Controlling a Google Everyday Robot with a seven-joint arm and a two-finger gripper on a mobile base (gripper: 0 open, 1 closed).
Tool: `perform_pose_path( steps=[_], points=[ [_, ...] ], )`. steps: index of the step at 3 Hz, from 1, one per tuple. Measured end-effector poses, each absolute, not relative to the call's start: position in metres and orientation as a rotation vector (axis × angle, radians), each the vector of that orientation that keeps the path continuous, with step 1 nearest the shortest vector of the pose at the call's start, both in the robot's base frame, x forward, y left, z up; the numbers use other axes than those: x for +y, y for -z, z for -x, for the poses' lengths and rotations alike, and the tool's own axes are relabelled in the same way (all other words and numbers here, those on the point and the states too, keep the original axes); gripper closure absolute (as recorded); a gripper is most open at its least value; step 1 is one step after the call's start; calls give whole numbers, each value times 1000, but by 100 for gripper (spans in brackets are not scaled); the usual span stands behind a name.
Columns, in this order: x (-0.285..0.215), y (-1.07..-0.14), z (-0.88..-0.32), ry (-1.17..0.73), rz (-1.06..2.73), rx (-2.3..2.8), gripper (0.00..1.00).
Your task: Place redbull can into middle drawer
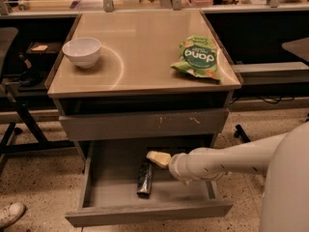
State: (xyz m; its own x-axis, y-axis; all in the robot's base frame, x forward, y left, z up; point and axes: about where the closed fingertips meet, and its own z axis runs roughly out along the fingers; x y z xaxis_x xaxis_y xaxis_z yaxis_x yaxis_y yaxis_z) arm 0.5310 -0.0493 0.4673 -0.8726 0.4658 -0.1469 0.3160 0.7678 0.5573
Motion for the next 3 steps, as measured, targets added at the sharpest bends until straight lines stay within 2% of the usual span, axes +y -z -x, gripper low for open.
perform_pose_path(
  steps=[1, 2, 3],
  points=[
    [-90, -516, -546, -656, -847, 2496, 0],
    [-113, -540, -547, -605, -914, 2407, 0],
    [-113, -540, -547, -605, -914, 2408, 0]
  ],
)
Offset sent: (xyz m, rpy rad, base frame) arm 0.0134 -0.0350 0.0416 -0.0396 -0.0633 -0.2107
